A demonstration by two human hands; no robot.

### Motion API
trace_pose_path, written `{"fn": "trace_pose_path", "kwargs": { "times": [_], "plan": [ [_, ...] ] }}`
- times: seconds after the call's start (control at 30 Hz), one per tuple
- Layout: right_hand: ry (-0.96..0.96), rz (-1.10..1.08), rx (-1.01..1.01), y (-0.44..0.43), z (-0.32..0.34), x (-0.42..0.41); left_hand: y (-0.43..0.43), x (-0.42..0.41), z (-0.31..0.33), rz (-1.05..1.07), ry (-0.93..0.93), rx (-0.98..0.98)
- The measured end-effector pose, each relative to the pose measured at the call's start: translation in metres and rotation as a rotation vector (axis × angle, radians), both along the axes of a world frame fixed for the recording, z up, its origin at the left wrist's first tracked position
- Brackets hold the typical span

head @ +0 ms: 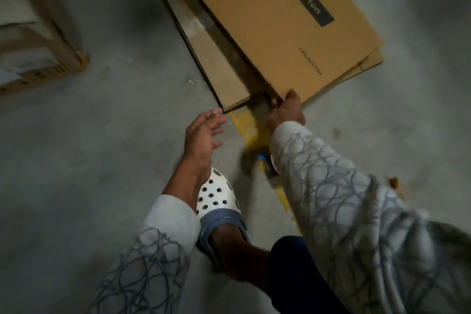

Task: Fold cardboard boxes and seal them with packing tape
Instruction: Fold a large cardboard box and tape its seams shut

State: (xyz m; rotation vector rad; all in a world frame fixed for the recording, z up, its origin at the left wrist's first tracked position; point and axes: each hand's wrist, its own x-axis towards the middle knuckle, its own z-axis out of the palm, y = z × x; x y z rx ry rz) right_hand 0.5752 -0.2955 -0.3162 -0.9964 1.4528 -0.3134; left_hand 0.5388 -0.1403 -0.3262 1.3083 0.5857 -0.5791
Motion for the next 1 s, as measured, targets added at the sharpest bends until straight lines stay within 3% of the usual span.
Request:
{"fn": "trace_pose_path", "kwargs": {
  "times": [0.03,0.2,0.3,0.47,0.67,0.83,1.0],
  "plan": [
    [-0.120,-0.076,0.069,0.008,0.009,-0.003,-0.002,-0.001,0.012,-0.016,0.007,-0.010],
    [-0.307,0.314,0.107,0.092,0.102,-0.036,0.016,-0.027,0.104,-0.018,0.061,0.016],
    [-0.292,0.383,-0.012,0.124,0.158,-0.084,0.059,-0.048,0.168,0.061,0.069,-0.060],
    [-0.279,0.520,-0.304,0.162,0.242,-0.206,0.097,-0.109,0.272,-0.009,0.071,-0.182],
    [-0.352,0.995,-0.524,0.147,0.321,-0.325,0.093,-0.212,0.329,0.300,0.070,-0.087],
    [-0.268,0.727,-0.349,0.117,0.349,-0.356,0.117,-0.301,0.349,0.453,0.022,-0.097],
    [-0.261,0.736,-0.325,0.119,0.364,-0.386,0.141,-0.364,0.365,0.448,0.057,-0.131]
  ]
}}
